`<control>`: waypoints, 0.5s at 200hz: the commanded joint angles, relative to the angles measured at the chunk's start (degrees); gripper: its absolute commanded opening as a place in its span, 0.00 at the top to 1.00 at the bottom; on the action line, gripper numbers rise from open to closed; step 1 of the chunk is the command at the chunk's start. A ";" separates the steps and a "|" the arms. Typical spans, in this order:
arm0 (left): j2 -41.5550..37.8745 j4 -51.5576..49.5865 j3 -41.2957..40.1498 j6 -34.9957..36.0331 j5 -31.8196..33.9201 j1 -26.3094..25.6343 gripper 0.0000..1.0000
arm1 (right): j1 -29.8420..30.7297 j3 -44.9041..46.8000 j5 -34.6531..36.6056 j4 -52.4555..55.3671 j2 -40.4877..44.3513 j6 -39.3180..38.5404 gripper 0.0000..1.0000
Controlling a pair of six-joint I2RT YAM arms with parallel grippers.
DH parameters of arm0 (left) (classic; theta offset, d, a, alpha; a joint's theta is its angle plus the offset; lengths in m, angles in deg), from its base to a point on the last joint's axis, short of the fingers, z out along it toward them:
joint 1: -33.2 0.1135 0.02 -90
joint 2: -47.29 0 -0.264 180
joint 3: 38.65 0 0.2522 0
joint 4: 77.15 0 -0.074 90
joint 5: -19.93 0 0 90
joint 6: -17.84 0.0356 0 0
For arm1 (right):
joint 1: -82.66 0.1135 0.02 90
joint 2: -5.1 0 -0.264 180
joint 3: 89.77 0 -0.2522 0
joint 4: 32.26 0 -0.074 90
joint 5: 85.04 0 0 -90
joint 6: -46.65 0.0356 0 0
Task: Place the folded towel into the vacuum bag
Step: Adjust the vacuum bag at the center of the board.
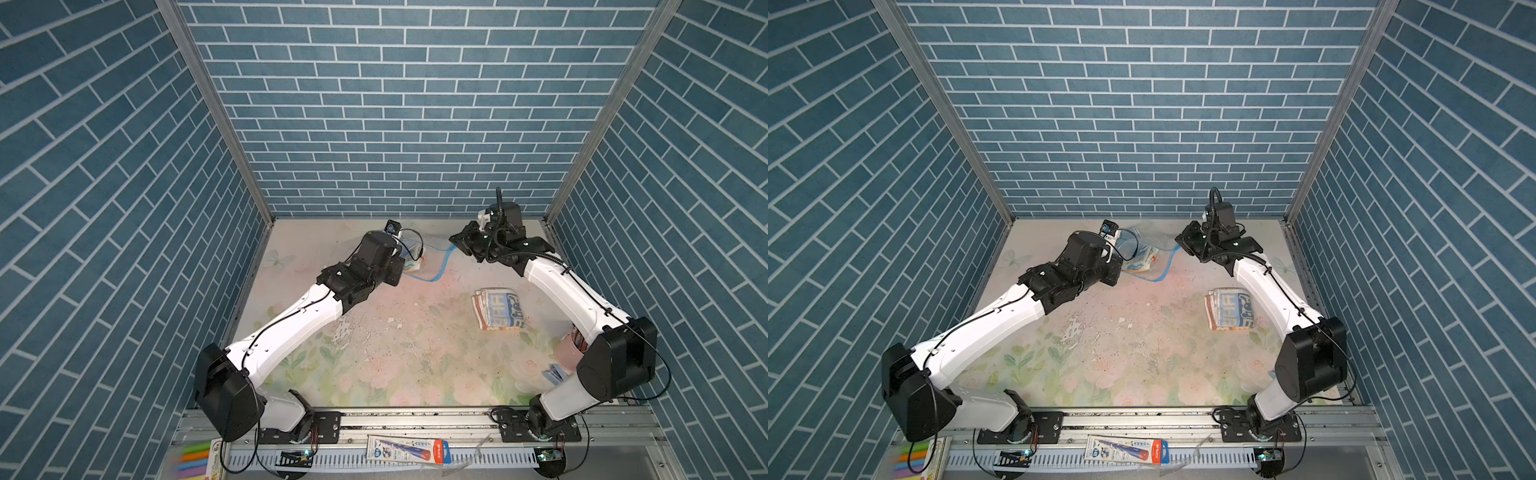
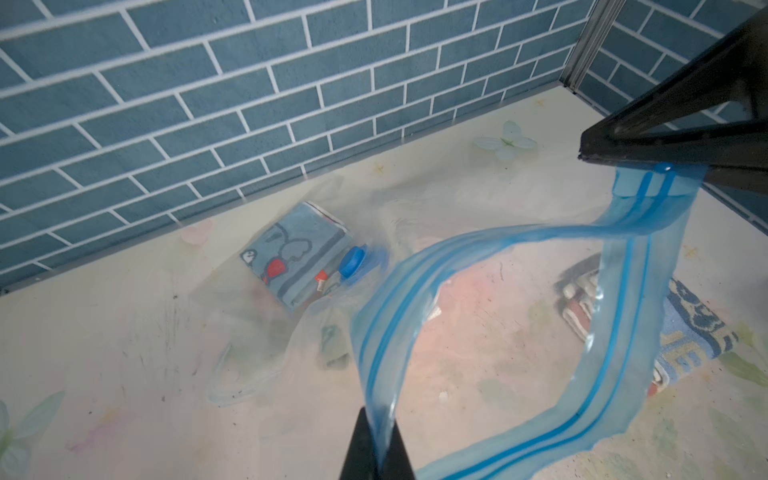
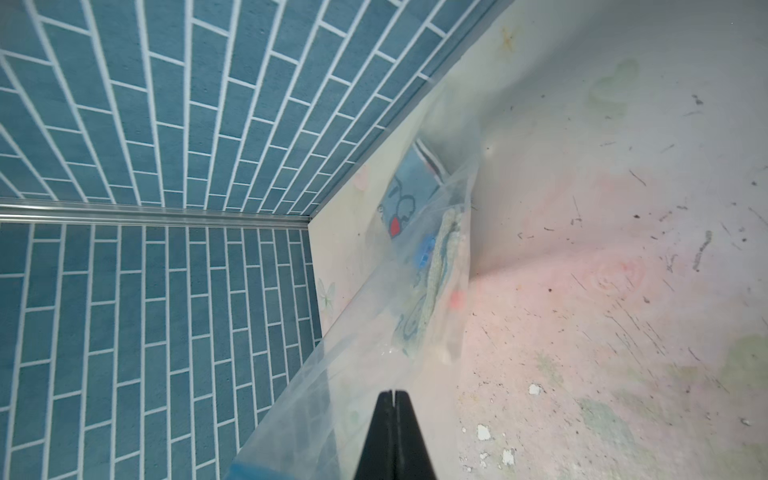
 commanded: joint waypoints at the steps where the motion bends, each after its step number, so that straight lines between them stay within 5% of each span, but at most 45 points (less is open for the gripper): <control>1: -2.81 0.94 2.93 4.06 3.30 -0.10 1.00 | -0.17 -6.64 -0.93 4.90 -1.41 -4.17 1.00; 100: -5.41 3.67 6.58 10.21 9.76 0.96 1.00 | -0.28 -27.34 -5.83 12.18 -10.14 -7.81 1.00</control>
